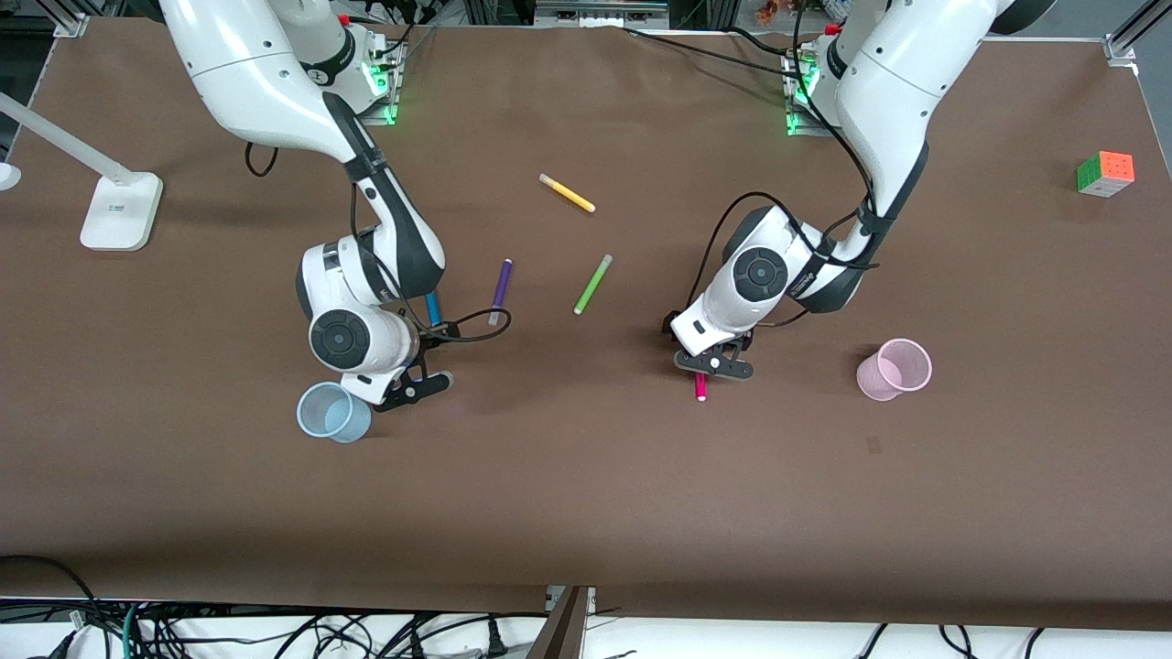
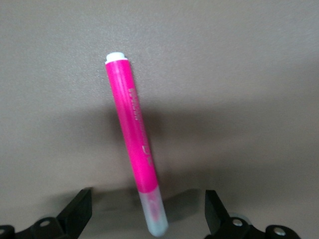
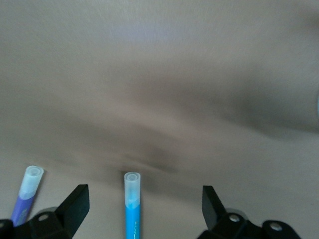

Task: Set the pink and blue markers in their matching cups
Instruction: 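Grasp the blue marker with the right gripper while the left gripper grasps the pink, then lift the pink marker over the pink cup while the right gripper lifts blue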

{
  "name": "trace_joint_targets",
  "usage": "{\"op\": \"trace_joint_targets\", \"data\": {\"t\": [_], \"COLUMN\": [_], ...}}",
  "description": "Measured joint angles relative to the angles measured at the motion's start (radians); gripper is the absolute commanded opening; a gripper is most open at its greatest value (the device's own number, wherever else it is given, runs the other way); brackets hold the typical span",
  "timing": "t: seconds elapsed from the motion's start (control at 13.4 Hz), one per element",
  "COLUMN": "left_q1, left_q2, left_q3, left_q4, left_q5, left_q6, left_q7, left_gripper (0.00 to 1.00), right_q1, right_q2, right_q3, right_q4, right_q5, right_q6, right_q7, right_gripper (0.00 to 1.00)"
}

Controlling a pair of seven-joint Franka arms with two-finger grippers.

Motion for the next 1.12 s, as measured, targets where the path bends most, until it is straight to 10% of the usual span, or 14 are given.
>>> {"op": "trace_joint_targets", "data": {"t": [0.22,0.45,0.67,1.12], "left_q1": [0.003,0.003,0.001,0.064], "left_q2": [-0.007,-0.011,-0.022,-0.151], "left_q3": [0.001,0.001,0.0,0.008], "left_q4": [0.005,0.006,0.01,0.123], "left_q5": [0.003,0.004,0.004,0.046], "left_q6": [0.0,0.0,-0.034,-0.444], "left_q7": [0.0,0.0,0.001,0.168], "left_gripper": [0.23,0.0,0.0,0.0], "right_q1": [0.022,0.025,0.025,0.025], "right_q2": [-0.006,-0.015,-0.031,-0.053], "right_q3": [0.0,0.0,0.001,0.0], "right_q4": [-0.034,-0.094,-0.139,-0.151], "right_q5": [0.0,0.0,0.0,0.0], "right_q6": [0.022,0.095,0.146,0.157], "right_q7": [0.045,0.053,0.053,0.053], "right_gripper": [0.66,0.53,0.1,0.01]}}
